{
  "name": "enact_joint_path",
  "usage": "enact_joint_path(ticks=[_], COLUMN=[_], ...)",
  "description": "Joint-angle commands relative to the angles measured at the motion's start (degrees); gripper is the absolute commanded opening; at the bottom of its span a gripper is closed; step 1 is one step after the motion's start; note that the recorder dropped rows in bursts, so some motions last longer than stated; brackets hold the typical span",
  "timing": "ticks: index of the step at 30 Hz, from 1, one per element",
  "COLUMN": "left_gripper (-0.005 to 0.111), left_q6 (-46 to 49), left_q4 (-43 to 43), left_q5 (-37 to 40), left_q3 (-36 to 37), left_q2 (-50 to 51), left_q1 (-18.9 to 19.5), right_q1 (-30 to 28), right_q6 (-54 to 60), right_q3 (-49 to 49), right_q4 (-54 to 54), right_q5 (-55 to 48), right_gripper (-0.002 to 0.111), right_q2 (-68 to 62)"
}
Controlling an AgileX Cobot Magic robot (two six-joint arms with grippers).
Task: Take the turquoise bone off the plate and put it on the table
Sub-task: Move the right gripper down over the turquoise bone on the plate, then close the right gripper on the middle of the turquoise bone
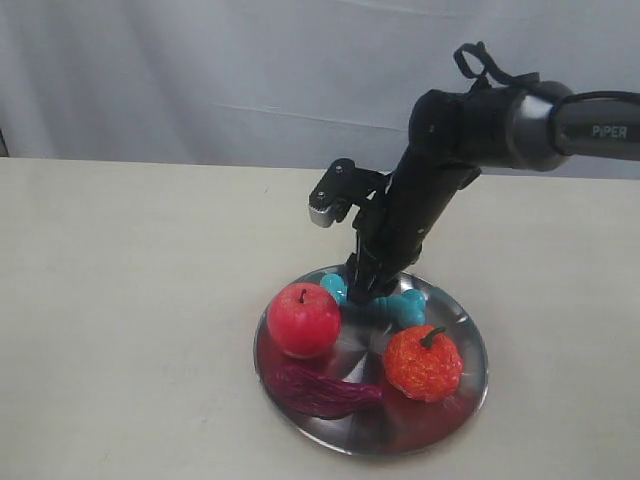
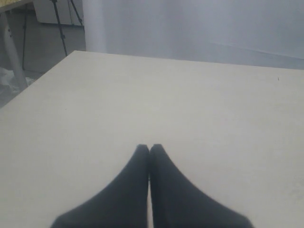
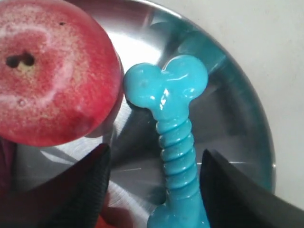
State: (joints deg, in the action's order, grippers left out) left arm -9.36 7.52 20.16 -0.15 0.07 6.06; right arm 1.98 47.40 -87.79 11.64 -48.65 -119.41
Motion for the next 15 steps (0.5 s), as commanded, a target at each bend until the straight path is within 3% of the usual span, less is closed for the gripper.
enact_joint_path(ticks=[1, 15], left_gripper=[0.000, 0.000], left_q6=[-0.08, -0.08], left_q4=[0.05, 0.05], left_q5=[-0.32, -0.32], left_q3=[0.15, 0.15], left_q2=[-0.07, -0.07], left_q1=[-0.28, -0.28], right_q1=[-0.07, -0.07], right_q6=[0.28, 0.28], right_q3=[-0.38, -0.38], right_q4=[-0.74, -0.74], right_q5=[0.76, 3.56], right_gripper=[0.054, 0.054], right_q2=[-1.11, -5.24])
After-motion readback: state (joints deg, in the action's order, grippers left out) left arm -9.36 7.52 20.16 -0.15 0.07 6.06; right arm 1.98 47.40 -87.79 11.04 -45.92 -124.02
